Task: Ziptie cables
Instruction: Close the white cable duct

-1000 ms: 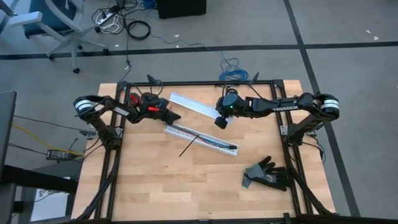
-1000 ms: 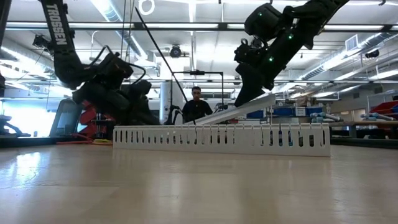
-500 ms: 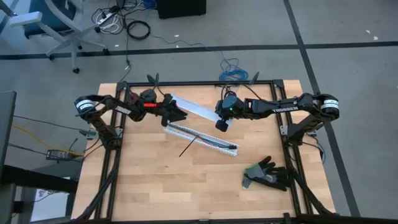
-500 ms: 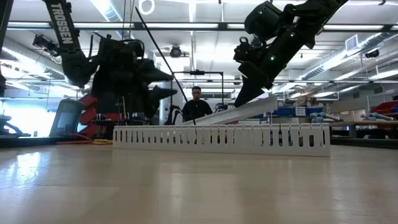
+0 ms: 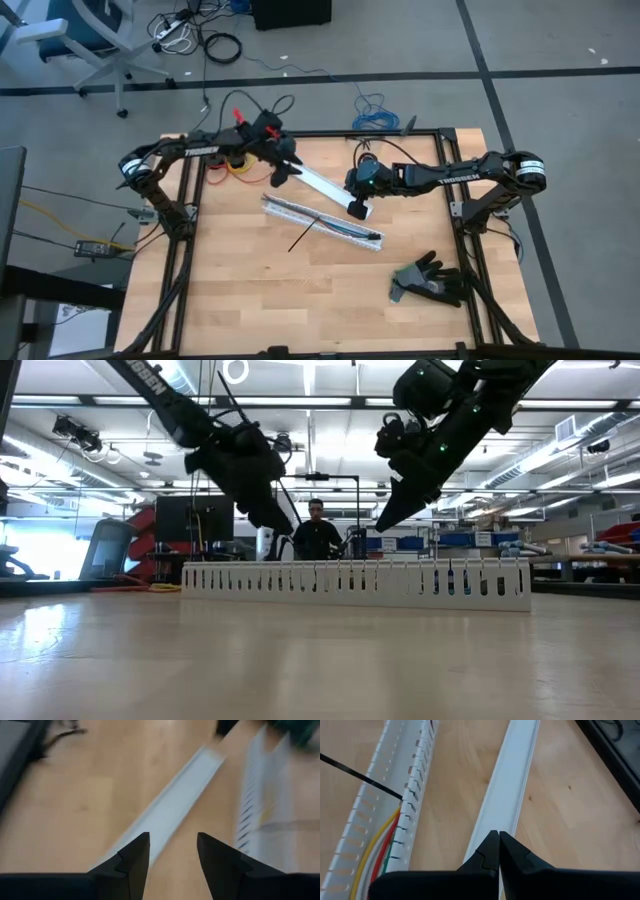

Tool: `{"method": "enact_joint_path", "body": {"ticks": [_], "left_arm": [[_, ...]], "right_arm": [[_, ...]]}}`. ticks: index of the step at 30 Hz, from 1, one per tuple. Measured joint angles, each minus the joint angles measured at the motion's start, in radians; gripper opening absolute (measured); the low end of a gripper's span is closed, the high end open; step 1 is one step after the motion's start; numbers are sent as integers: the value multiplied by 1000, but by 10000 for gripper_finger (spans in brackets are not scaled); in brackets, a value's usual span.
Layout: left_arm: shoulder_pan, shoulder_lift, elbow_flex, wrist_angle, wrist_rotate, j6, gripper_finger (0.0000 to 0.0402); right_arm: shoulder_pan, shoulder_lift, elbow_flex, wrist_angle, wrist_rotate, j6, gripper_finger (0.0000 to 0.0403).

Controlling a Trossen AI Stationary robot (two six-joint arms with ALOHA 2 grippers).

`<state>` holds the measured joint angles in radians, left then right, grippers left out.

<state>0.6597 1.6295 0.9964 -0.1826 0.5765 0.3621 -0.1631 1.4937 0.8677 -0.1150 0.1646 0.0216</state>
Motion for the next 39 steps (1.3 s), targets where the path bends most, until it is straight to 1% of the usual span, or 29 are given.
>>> {"method": "enact_joint_path", "body": {"ticks": [2,4,7,10,12,17,22,24,28,32,36,39], "left_arm": [[0,0,54,-99,-81,125,175],[0,0,94,-140,-122,199,175],[4,21,132,-190,-169,265,175],[16,72,156,-218,-192,307,175],[22,115,173,-215,-193,316,174],[34,204,224,-235,-199,340,169],[34,213,246,-268,-203,342,165],[34,212,246,-271,-205,342,165],[33,209,246,-262,-205,342,165],[32,209,246,-265,-205,341,165],[24,209,246,-267,-205,337,165],[13,209,246,-265,-206,341,165]], "right_arm": [[0,0,0,-4,0,0,0],[-2,0,0,-14,0,0,0],[-10,0,-15,1,0,1,0],[-30,0,-53,30,-1,13,0],[-50,8,-73,48,-5,53,0],[-96,10,-118,90,-87,104,13],[-116,26,-135,89,-181,166,56],[-114,39,-139,75,-202,167,76],[-106,94,-137,91,-188,131,107],[-99,171,-134,99,-153,98,118],[-98,218,-131,104,-92,145,112],[-98,223,-132,101,-89,139,89]]}}
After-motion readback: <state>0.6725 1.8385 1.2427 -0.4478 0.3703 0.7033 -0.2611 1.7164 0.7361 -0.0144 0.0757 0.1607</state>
